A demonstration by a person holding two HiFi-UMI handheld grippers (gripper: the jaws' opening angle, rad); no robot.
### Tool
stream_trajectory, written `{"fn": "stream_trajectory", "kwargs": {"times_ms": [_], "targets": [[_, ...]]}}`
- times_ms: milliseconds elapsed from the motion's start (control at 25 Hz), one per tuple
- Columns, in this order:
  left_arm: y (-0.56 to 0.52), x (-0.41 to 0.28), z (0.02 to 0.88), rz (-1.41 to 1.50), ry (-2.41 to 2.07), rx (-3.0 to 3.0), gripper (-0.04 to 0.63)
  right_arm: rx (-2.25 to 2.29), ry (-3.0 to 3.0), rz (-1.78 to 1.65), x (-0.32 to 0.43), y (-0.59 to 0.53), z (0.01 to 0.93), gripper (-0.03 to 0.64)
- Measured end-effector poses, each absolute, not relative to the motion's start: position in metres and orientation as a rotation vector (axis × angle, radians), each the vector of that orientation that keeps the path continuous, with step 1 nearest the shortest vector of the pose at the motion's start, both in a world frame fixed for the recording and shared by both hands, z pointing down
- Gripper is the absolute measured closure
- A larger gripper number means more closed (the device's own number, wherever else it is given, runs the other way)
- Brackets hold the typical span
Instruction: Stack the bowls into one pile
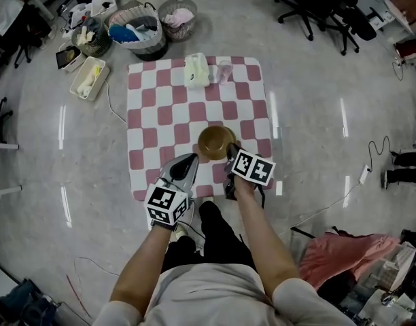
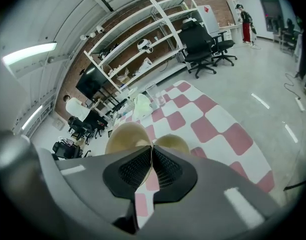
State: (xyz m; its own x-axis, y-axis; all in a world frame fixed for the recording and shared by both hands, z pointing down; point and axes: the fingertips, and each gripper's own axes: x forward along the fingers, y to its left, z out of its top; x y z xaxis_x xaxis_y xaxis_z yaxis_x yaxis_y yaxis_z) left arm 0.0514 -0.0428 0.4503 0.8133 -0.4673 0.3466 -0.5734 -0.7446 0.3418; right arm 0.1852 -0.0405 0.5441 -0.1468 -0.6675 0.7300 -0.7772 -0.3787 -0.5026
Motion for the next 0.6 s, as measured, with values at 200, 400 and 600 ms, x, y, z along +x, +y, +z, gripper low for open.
{"fn": "stream_trajectory", "kwargs": {"times_ms": [200, 400, 600], "targets": [[-0.047, 0.064, 0.464, 0.373, -0.774, 2.544, 0.589, 1.964, -1.648, 1.543, 0.206, -0.042, 0.566, 0.592], [-0.048, 0.075, 0.475, 0.408, -0.779, 2.528, 0.589, 1.93, -1.627, 1.534, 0.215, -0.041, 0.585, 0.592], [-0.051, 0.084, 0.488, 0.434, -0.787, 2.515, 0.589, 1.886, -1.625, 1.516, 0.218, -0.045, 0.606, 0.592]]}}
